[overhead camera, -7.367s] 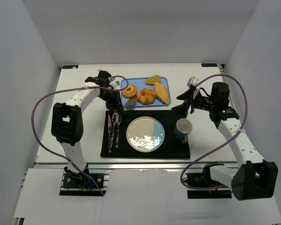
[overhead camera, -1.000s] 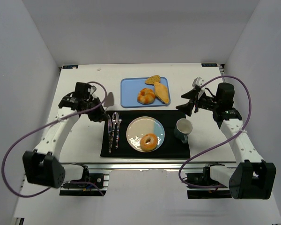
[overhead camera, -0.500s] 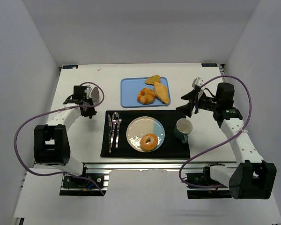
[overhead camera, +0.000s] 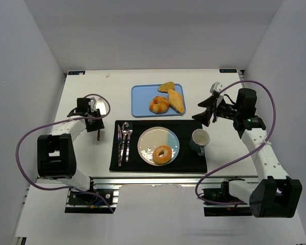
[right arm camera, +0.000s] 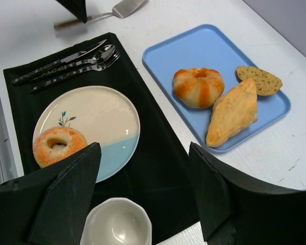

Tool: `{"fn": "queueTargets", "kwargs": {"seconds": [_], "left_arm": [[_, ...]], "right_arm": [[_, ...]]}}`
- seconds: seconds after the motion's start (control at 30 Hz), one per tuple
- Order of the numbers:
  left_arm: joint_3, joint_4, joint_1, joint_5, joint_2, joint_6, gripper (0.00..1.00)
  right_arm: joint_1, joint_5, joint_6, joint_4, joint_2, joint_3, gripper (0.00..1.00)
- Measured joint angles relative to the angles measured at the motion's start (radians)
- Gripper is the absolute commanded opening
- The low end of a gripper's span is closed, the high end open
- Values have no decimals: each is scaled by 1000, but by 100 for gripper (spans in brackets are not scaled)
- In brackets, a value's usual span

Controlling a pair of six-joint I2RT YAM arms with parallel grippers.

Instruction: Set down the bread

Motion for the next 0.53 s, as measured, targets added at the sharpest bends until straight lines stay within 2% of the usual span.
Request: {"fn": "queueTargets", "kwargs": {"seconds": [0.13,0.2,0.27,0.53], "left_arm": [[-27,10,3,-10,-23,-18,98],[-42,7,10,-13,-48,-27,98],[-52,6,17,-14,-80,-37,98],[-64,-2,26,7,-353,-110,98]], "right_arm": [[0,63,61,11,5,7,81],[0,126,103,12,17,18,83],[0,195,137,8,34,37,89],[0,419,240,-30,94,133,89]]}}
